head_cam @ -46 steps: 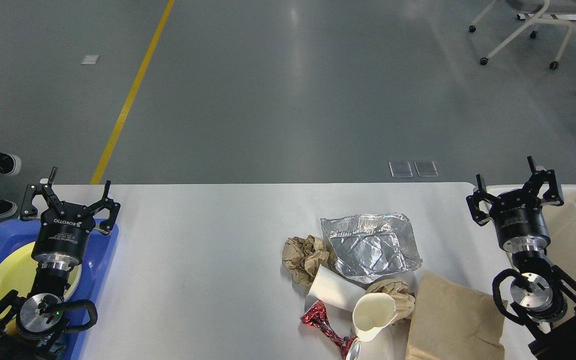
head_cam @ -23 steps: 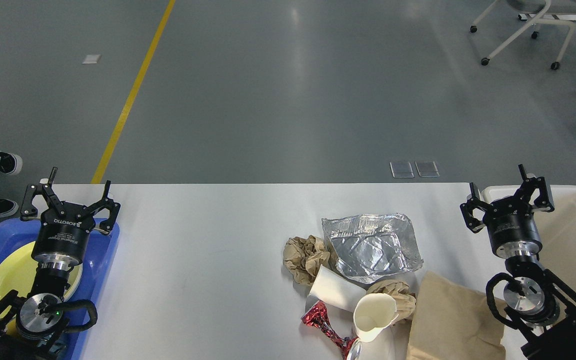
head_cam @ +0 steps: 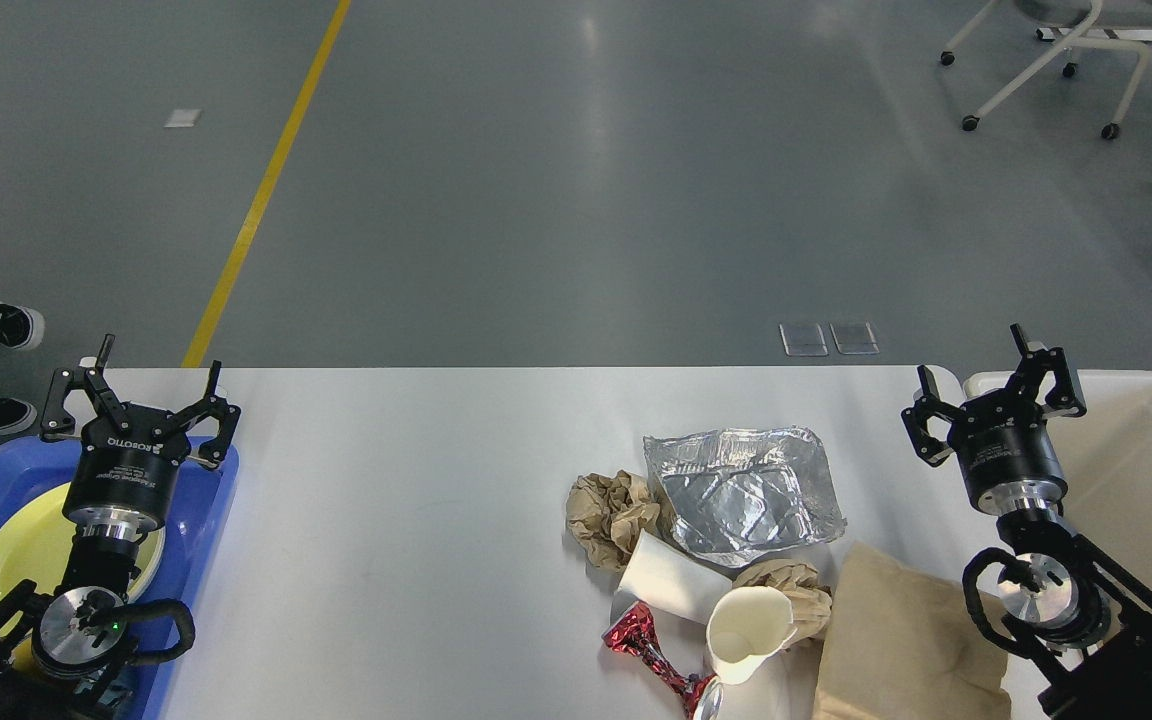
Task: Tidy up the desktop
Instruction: 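Raise the right gripper up and away from the bin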
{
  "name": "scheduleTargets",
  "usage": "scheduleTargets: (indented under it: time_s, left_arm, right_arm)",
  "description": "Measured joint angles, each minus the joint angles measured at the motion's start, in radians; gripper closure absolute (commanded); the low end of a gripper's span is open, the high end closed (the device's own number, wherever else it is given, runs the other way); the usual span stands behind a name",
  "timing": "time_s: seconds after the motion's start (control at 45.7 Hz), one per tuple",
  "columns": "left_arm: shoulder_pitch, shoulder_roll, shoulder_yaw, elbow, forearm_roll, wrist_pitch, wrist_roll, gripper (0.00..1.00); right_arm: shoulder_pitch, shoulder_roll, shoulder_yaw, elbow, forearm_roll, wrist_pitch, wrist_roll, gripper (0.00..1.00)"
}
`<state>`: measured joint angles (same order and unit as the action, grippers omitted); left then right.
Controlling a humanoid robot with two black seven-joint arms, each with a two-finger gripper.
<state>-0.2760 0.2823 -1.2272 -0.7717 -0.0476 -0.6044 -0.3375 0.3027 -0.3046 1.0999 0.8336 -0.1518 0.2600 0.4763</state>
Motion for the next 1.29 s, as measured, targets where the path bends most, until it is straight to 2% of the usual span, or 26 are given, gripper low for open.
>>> scheduleTargets:
  time_s: [0.94,1.05,1.159,1.29]
  left_arm:
    - [0.0,0.0,0.0,0.0,0.0,0.0,0.0,0.04]
    - [0.0,0.0,0.0,0.0,0.0,0.0,0.0,0.04]
    - [0.0,0.0,0.0,0.0,0.0,0.0,0.0,0.04]
    - [0.0,0.0,0.0,0.0,0.0,0.0,0.0,0.04]
  right_arm:
    - [0.064,-0.023,-0.07,0.014,0.017,0.028,-0.026,0.0]
    - [0.103,-0.133,-0.179,0.013,0.019,0.029,-0.025,0.0]
    - [0.194,-0.287,-0.392,0.012,0.02,0.028,-0.022,0.0]
    - [0.345,-0.396,-0.66,0.023,0.02,0.029,-0.013,0.0]
